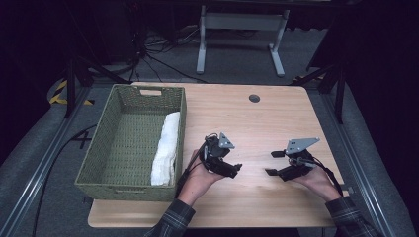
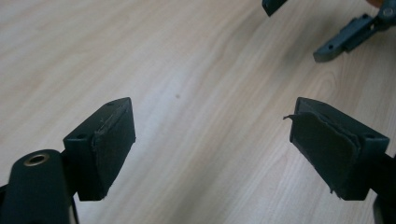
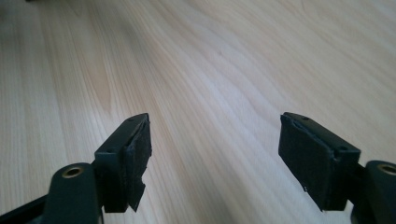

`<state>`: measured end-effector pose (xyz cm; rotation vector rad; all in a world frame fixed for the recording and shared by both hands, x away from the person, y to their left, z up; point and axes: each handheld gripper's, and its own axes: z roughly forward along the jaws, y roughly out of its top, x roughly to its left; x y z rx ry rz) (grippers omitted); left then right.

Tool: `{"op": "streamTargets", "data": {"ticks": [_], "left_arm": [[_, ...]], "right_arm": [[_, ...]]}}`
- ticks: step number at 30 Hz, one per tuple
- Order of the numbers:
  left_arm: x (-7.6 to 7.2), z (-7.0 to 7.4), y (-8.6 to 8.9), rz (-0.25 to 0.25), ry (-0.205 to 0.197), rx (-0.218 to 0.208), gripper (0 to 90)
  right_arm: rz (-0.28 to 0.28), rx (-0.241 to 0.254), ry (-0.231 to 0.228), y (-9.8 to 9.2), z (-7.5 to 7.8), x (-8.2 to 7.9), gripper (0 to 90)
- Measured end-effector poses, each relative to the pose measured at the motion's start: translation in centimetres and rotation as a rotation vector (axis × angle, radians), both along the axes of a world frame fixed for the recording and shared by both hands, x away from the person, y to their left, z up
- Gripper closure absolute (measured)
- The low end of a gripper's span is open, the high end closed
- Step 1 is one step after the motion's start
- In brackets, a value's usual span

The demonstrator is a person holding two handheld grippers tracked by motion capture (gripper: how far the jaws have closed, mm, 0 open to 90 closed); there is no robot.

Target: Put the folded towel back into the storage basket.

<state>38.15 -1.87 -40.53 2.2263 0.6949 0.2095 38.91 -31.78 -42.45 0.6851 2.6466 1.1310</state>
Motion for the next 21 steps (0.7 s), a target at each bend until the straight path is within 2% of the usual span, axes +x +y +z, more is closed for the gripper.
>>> {"op": "streamTargets", "data": {"ticks": [2, 5, 10, 12, 14, 18, 20, 21], "left_arm": [[-0.4, -0.8, -0.5, -0.01, 0.002, 0.021, 14.9], [-1.0, -2.0, -1.0, -0.028, 0.006, 0.054, 14.8], [-1.6, -3.6, -1.4, -0.049, 0.023, 0.075, 14.1], [-1.8, -4.2, -1.4, -0.05, 0.01, 0.092, 13.4], [-1.9, -4.7, -1.4, -0.052, 0.021, 0.085, 13.4], [-2.3, -5.4, -1.7, -0.07, 0.038, 0.087, 13.3], [-2.5, -5.8, -1.9, -0.084, 0.027, 0.101, 13.3], [-2.5, -6.1, -2.0, -0.097, 0.034, 0.109, 13.3]], "right_arm": [[-0.013, -0.001, 0.015, -0.6, -0.6, -0.4, 25.8], [-0.042, -0.034, 0.017, -1.3, -1.6, -1.3, 24.0], [-0.075, -0.08, -0.009, -2.0, -2.5, -2.3, 20.6], [-0.093, -0.093, -0.014, -2.4, -2.7, -2.5, 20.4], [-0.115, -0.111, -0.022, -2.6, -2.9, -2.7, 20.1], [-0.137, -0.112, -0.015, -3.2, -3.3, -2.9, 19.7], [-0.148, -0.108, -0.016, -3.4, -3.3, -3.0, 18.9], [-0.158, -0.101, -0.013, -3.6, -3.4, -3.1, 18.1]]}}
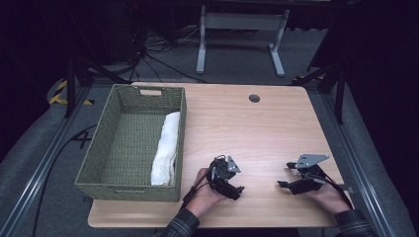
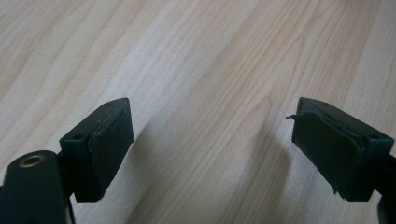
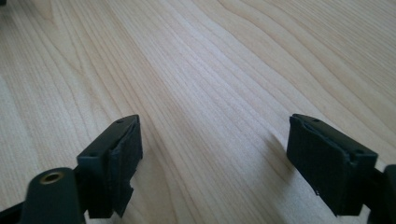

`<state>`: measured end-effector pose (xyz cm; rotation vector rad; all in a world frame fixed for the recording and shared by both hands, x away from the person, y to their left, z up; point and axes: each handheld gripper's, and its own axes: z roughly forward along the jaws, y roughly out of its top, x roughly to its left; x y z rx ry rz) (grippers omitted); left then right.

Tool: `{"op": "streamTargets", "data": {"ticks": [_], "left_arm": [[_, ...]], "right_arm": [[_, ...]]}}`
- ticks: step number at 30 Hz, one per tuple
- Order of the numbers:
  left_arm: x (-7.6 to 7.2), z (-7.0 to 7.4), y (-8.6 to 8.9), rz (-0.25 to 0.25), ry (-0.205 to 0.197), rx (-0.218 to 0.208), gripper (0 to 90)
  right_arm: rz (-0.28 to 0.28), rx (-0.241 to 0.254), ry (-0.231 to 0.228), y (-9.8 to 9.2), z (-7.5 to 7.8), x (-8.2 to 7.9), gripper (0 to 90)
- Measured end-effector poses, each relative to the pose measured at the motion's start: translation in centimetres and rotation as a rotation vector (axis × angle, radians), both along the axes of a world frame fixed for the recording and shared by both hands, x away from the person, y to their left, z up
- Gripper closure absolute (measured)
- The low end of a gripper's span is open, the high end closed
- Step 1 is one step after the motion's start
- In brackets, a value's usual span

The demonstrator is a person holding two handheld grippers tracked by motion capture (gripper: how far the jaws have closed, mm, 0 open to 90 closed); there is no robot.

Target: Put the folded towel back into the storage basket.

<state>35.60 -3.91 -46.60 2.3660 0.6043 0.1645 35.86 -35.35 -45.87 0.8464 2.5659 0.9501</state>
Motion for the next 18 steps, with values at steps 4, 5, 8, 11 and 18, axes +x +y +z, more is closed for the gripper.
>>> {"op": "streamTargets", "data": {"ticks": [4, 5, 8, 11, 18], "left_arm": [[-0.25, -0.25, -0.2, -0.022, -0.042, 0.012, 11.2], [-0.25, -0.25, -0.2, -0.022, -0.042, 0.012, 10.3], [-0.68, -0.73, -0.31, -0.039, -0.063, -0.025, 7.9], [-0.68, -0.74, -0.32, -0.047, -0.064, -0.026, 7.7], [-0.74, -0.74, -0.34, -0.04, -0.065, -0.026, 7.7]], "right_arm": [[-0.015, 0.038, -0.009, -0.51, -0.38, -0.2, 16.8], [-0.015, 0.038, -0.009, -0.51, -0.38, -0.2, 16.8], [-0.025, 0.061, -0.032, -0.59, -0.7, -0.44, 15.0], [-0.031, 0.083, -0.036, -0.74, -0.91, -0.69, 14.4], [-0.034, 0.084, -0.035, -0.74, -0.92, -0.71, 14.3]]}}
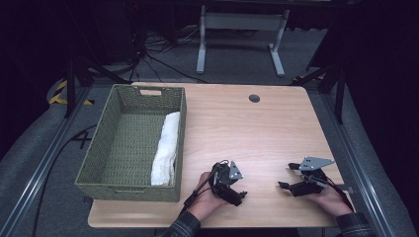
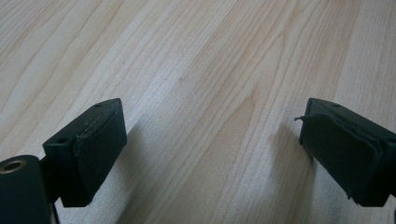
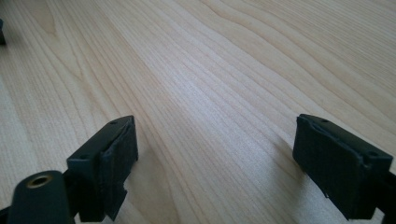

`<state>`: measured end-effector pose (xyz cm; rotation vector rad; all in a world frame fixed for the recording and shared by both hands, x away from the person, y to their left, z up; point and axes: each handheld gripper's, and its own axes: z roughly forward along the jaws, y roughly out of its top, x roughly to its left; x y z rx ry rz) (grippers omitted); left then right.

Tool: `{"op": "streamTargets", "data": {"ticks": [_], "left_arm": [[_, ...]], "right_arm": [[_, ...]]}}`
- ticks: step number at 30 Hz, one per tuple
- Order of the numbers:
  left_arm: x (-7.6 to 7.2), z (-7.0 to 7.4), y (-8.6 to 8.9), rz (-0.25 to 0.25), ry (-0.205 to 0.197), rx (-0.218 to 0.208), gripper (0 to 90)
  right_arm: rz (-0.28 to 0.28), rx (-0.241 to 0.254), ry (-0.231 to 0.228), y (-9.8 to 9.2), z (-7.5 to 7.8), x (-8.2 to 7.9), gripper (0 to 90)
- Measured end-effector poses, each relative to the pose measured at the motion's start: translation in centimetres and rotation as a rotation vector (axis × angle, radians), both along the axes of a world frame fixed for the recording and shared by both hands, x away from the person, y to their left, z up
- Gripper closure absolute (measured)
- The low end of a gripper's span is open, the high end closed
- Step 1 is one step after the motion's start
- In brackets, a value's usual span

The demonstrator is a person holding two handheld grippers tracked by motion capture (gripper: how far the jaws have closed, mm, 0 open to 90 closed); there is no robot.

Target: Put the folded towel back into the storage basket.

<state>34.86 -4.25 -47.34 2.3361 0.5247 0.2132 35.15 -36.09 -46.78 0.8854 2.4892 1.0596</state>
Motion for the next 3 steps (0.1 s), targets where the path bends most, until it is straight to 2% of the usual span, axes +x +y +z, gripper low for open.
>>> {"op": "streamTargets", "data": {"ticks": [3], "left_arm": [[0.01, -0.01, -0.02, -0.001, -0.002, -0.002, 7.6]], "right_arm": [[0.001, 0.0, -0.002, -0.02, 0.0, 0.02, 14.3]]}}
